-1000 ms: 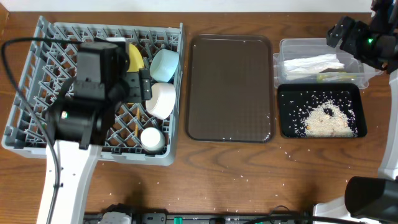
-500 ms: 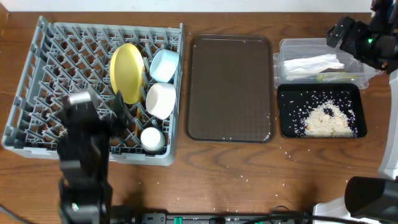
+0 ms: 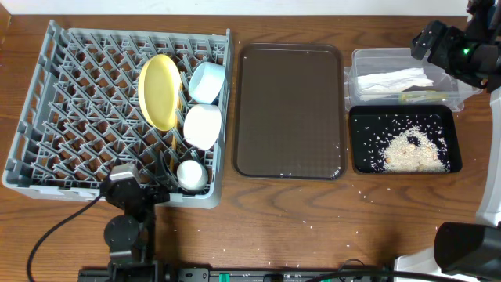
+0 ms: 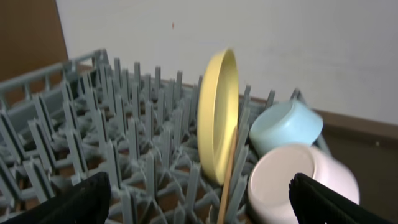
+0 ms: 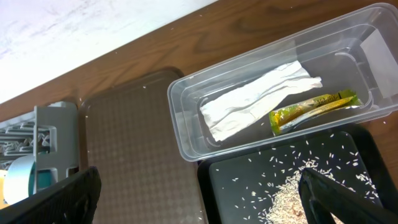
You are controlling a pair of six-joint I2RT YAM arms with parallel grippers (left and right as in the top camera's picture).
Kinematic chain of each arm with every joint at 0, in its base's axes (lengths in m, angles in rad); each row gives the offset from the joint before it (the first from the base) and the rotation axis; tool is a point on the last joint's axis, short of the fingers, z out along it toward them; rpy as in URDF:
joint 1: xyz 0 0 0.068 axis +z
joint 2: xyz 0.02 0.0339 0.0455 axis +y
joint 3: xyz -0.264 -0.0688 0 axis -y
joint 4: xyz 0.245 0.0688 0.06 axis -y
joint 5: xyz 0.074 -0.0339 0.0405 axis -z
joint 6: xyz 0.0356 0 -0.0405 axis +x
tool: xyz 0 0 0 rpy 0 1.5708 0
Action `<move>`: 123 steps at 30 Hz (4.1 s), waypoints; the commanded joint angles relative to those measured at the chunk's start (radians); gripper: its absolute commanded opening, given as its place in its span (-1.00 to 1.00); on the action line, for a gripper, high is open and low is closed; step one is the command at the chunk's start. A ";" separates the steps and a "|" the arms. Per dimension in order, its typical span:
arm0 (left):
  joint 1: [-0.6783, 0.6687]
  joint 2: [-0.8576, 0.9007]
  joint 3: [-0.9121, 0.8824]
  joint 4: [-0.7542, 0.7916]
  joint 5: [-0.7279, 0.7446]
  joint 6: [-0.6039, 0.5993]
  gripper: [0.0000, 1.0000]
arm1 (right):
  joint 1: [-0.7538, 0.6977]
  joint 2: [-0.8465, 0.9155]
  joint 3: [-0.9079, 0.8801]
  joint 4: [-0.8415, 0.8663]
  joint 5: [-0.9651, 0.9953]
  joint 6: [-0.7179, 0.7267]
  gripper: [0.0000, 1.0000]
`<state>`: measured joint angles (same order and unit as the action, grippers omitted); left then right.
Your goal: Sort waste into correct bins and load items into the dishwasher
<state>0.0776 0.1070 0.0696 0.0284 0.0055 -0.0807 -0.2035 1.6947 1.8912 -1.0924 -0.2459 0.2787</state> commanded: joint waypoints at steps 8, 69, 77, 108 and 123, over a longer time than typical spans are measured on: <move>0.005 -0.093 -0.066 -0.045 0.006 0.044 0.84 | 0.001 0.001 0.005 -0.002 0.003 0.005 0.98; 0.001 -0.095 -0.066 -0.099 0.006 0.043 0.85 | 0.180 -0.595 -0.665 0.556 0.167 -0.251 0.99; 0.001 -0.095 -0.066 -0.099 0.006 0.043 0.85 | 0.185 -1.020 -1.218 0.823 0.167 -0.267 0.99; 0.001 -0.095 -0.066 -0.099 0.006 0.043 0.85 | 0.263 -1.675 -1.886 1.109 0.182 -0.318 0.98; 0.001 -0.095 -0.066 -0.099 0.006 0.043 0.85 | 0.267 -1.688 -1.886 1.022 0.182 -0.317 0.98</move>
<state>0.0776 0.0132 0.0212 -0.0319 0.0242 -0.0498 0.0490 0.0151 0.0067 -0.0650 -0.0700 -0.0238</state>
